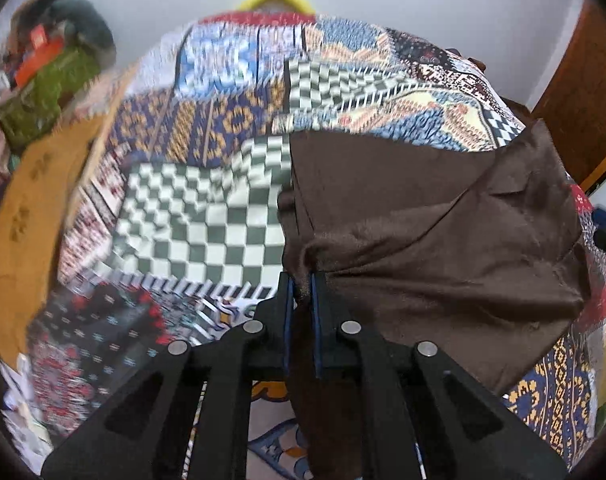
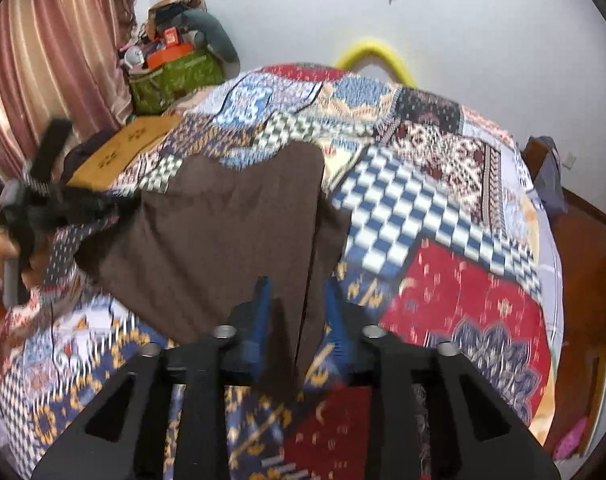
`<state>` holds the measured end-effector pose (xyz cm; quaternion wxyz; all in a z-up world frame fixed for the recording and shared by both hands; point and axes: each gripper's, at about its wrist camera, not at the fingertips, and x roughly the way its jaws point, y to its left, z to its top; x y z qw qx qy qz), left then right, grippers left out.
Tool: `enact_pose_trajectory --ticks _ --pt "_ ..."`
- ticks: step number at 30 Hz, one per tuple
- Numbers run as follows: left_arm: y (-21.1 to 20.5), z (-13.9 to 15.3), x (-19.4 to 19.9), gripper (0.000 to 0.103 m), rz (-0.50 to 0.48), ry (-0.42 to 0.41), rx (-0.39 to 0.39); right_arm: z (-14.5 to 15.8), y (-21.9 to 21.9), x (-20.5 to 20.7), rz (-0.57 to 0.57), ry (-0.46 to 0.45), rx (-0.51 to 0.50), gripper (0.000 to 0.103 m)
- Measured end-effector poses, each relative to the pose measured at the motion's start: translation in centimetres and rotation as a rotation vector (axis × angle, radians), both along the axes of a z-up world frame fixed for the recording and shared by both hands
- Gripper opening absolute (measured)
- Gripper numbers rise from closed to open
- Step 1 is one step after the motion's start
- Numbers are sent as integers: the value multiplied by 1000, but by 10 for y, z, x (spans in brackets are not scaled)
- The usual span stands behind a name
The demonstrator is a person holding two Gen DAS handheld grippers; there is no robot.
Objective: Fold small clothes
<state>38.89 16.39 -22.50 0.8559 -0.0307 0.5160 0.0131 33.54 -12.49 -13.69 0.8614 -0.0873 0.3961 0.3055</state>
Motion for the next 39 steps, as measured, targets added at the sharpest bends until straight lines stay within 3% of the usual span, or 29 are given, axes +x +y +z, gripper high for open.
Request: enact_pose_trajectory --ticks 1,4,8,9,11,14,18,21,25,29,31,35,39 --pt "2 -3 0 7 5 0 -12 1 3 4 -4 -12 7 42" --pt "7 -5 -1 8 5 -9 -34 3 16 21 -8 -45 22 43" --pt "4 -5 -1 12 -12 -13 -6 -5 34 48 -15 2 64 43" --pt "3 -5 -2 14 -18 -15 10 -9 37 54 -23 11 78 39" --pt "2 -5 -2 15 -25 -24 38 -12 40 58 -42 12 85 13" --pt "3 -5 -4 15 -25 -38 45 -14 38 59 -58 11 93 10" --pt "7 -14 3 16 21 4 62 -28 40 57 -75 -6 -28 10" --pt "10 -4 -1 18 39 0 34 -21 34 47 -68 -28 -55 10" --pt "11 19 -11 29 43 -34 31 6 20 31 -78 -58 -22 13" --pt "0 47 -24 32 13 -83 19 29 17 12 -42 -77 48 27" --pt "-9 56 -28 40 -9 -107 4 32 24 5 -18 -78 62 30" --pt "-32 60 -30 47 -76 -129 -14 23 48 -6 55 -54 65 31" --pt "-50 43 -18 51 -105 -107 -29 -4 80 -5 124 -19 23 31"
